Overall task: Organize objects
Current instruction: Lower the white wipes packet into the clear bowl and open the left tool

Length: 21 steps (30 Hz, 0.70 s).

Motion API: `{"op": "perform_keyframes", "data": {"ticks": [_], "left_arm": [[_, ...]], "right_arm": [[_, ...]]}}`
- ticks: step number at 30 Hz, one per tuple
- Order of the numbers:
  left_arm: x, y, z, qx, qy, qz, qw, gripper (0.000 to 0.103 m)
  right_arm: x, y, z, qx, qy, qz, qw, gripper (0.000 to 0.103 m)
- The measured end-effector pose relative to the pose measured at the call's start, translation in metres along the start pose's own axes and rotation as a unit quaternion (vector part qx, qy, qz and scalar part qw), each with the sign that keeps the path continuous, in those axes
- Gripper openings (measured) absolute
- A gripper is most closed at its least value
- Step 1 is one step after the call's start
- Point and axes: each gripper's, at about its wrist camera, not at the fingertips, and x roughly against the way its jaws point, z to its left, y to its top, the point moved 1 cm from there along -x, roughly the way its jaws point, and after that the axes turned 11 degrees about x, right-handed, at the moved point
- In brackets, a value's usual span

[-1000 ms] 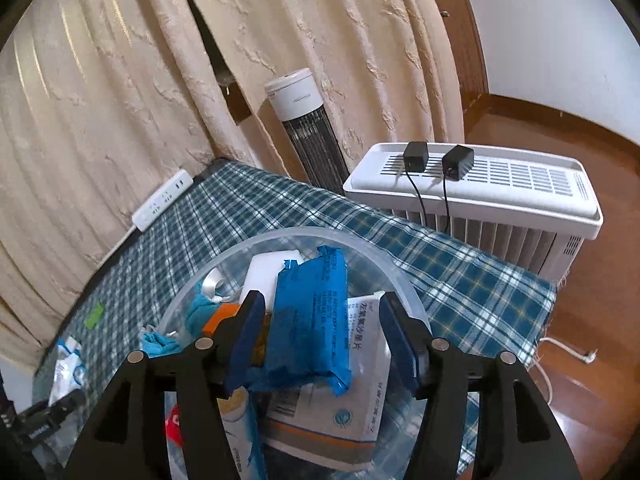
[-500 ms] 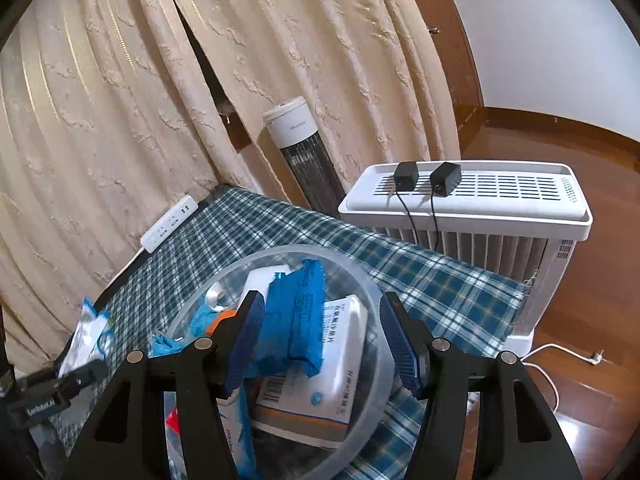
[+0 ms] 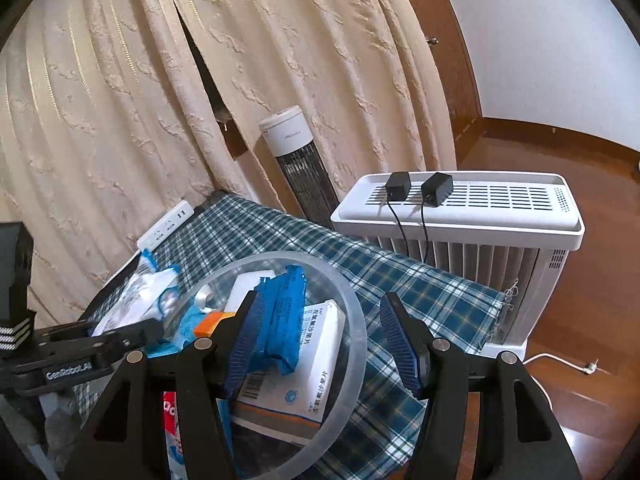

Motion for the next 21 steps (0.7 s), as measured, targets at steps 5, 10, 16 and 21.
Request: {"op": "perform_keyframes", "data": {"ticks": [5, 10, 16, 21], "left_arm": [[-0.012, 0.009, -0.013, -0.014, -0.003, 0.002, 0.9999, 0.047], [-0.024, 0.012, -0.017, -0.013, -0.007, 0.014, 0.9998, 0.047], [-0.025, 0.012, -0.015, -0.007, -0.004, 0.009, 0.9999, 0.067], [-0.014, 0.013, -0.008, 0.002, -0.008, -0.007, 0.9999, 0.080]], "right_arm": [[0.001, 0.000, -0.001, -0.002, 0.000, -0.002, 1.000, 0.062], [-0.001, 0.000, -0.003, -0.007, 0.002, 0.002, 1.000, 0.062], [-0.005, -0.002, -0.004, -0.007, 0.008, 0.007, 1.000, 0.062], [-0.006, -0.003, -0.004, -0.009, 0.011, 0.008, 1.000, 0.062]]}}
